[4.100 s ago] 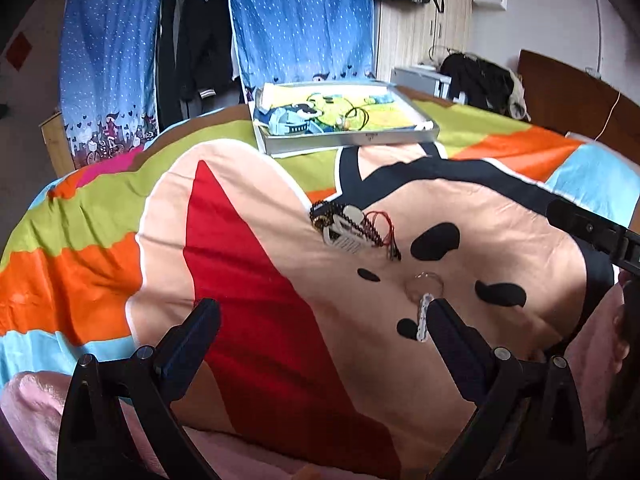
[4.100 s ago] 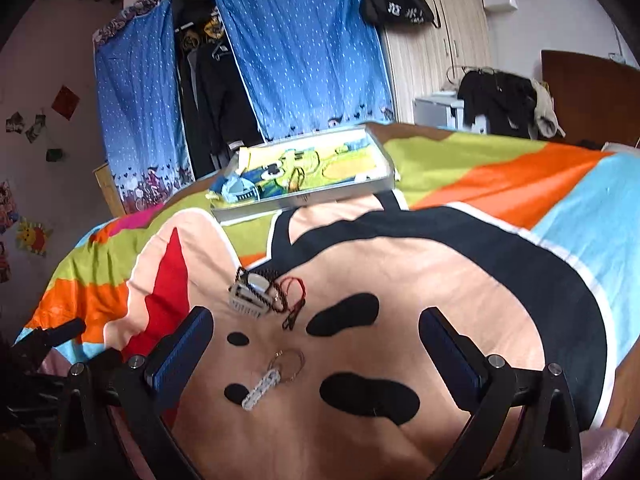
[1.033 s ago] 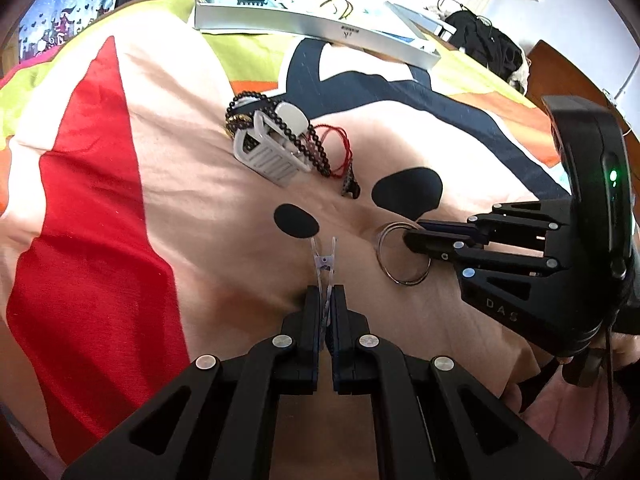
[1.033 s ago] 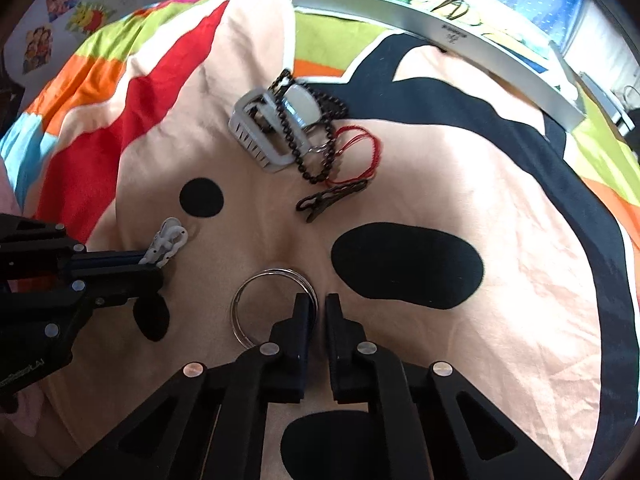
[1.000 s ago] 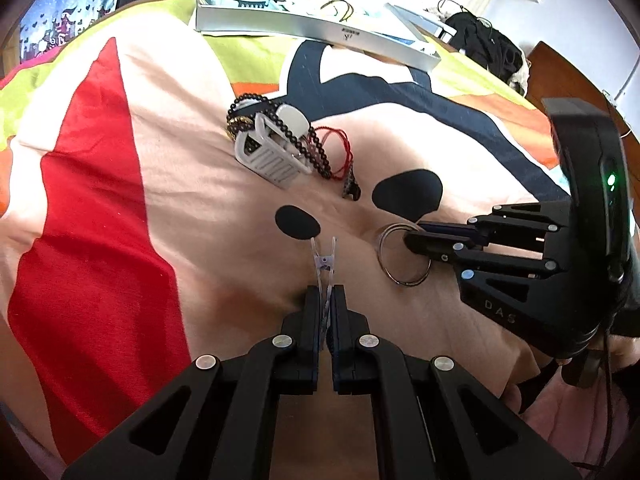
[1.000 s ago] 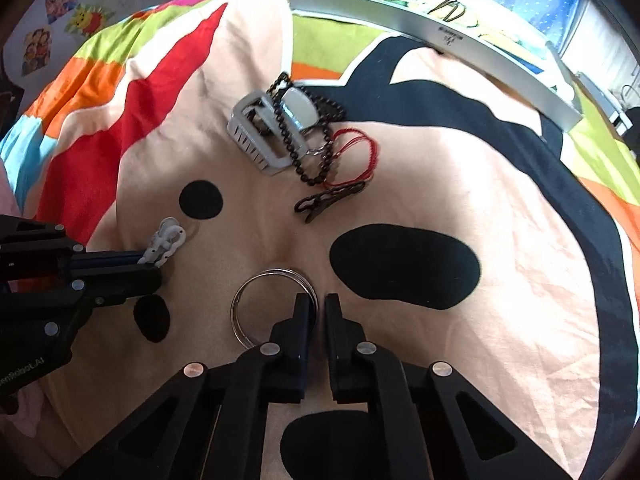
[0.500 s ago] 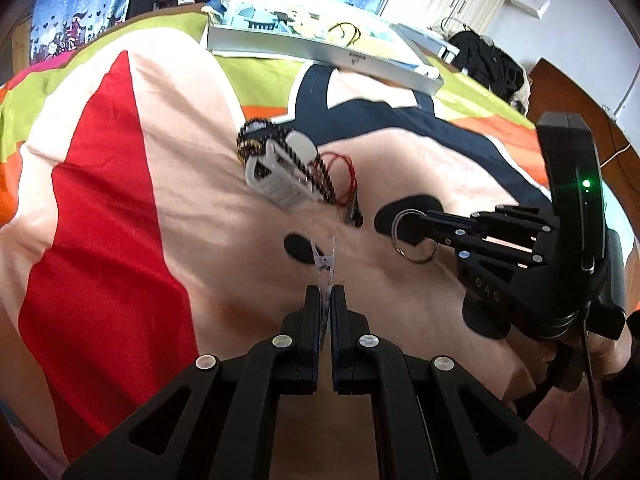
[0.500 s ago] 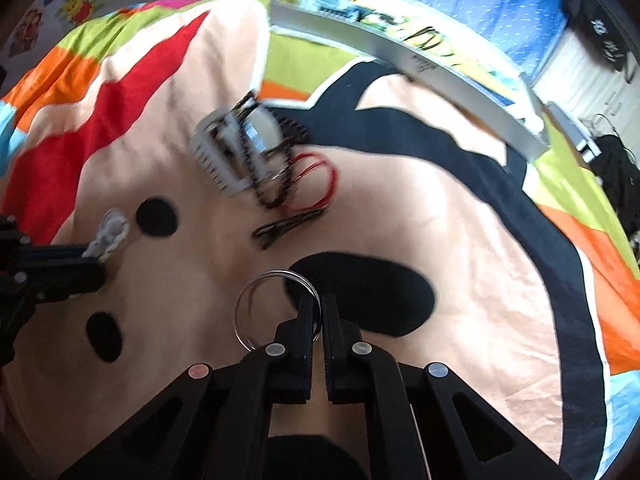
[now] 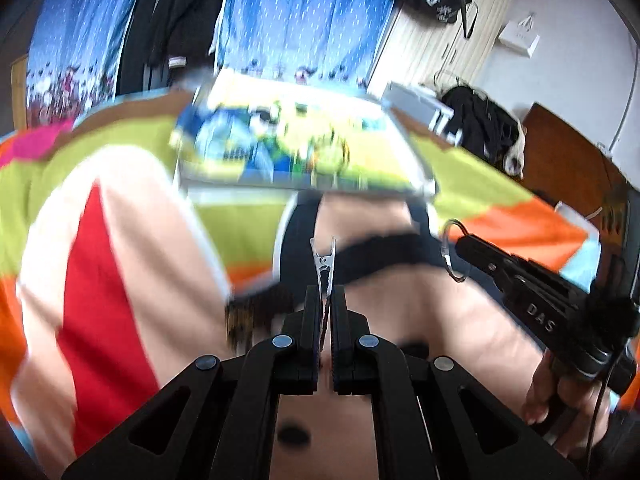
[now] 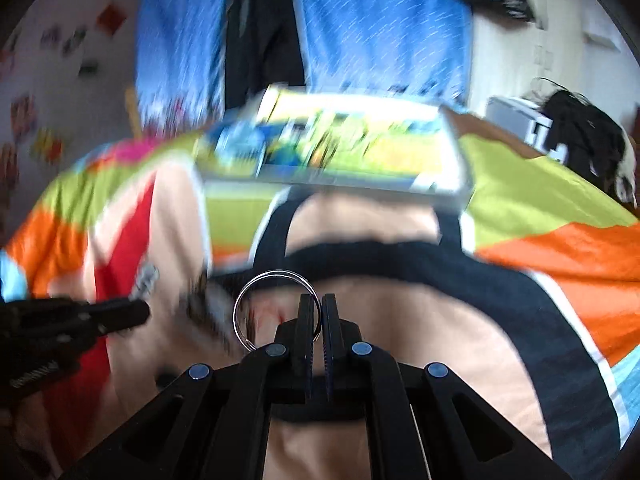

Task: Organize jewelry
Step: 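Carry the keychain and rings with both tools into the tray and release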

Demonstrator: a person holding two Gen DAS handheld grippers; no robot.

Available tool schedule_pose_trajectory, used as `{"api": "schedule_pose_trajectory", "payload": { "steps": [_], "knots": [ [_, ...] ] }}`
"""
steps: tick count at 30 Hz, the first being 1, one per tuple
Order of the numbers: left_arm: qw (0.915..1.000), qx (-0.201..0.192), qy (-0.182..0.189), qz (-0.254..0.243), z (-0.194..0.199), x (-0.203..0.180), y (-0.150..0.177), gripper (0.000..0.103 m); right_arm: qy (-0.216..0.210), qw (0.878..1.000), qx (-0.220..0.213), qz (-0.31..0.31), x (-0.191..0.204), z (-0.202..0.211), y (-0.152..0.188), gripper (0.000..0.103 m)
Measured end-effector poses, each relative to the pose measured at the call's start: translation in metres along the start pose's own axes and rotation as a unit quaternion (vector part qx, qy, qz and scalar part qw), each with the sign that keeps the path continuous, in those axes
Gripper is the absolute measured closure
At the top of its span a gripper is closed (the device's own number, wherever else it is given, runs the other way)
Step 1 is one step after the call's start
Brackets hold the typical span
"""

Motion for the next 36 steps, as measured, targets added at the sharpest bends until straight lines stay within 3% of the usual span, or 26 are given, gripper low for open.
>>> {"api": "schedule_pose_trajectory", "payload": {
  "steps": [5, 11, 16, 22, 28, 30, 32, 34, 36],
  "knots": [
    [0.9996, -0.026, 0.006, -0.009, -0.030, 0.011, -0.078, 0.100, -0.011, 0.994, -0.060, -0.092, -0.032, -0.017, -0.059, 0.098],
    [0.9999, -0.012, -0.003, -0.002, -0.093, 0.039, -0.140, 0.100, -0.018, 0.983, -0.077, -0.163, -0.063, -0.070, -0.113, 0.098],
    [0.9991, 0.030, -0.021, 0.022, -0.137, 0.070, -0.150, 0.100, -0.027, 0.982, -0.058, -0.178, -0.067, -0.121, -0.130, 0.098],
    [0.9961, 0.073, -0.043, 0.023, -0.165, 0.092, -0.140, 0.100, -0.013, 0.988, -0.028, -0.150, -0.055, -0.160, -0.126, 0.098],
    [0.9942, 0.080, -0.058, 0.042, -0.169, 0.100, -0.134, 0.099, -0.003, 0.989, 0.004, -0.146, -0.058, -0.179, -0.110, 0.098],
    [0.9935, 0.081, -0.064, 0.046, -0.166, 0.101, -0.135, 0.092, -0.007, 0.989, 0.008, -0.147, -0.059, -0.179, -0.110, 0.097],
    [0.9938, 0.069, -0.072, 0.048, -0.159, 0.099, -0.137, 0.058, -0.009, 0.989, 0.011, -0.149, -0.062, -0.178, -0.110, 0.097],
    [0.9954, 0.045, -0.069, 0.050, -0.148, 0.094, -0.141, 0.047, -0.009, 0.988, 0.011, -0.154, -0.066, -0.174, -0.108, 0.096],
    [0.9960, 0.021, -0.076, 0.043, -0.133, 0.088, -0.144, 0.046, -0.006, 0.987, 0.009, -0.157, -0.069, -0.169, -0.109, 0.091]
  ]
}}
Point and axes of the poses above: each gripper's, at about its wrist camera, not at the fingertips, and z roughly against the way its jaws point, x to its left, y to its underside, the point moved 5 cm from there along -z, roughly the way its jaws point, and after that the axes turned 12 degrees about y, right-handed, at the moved point
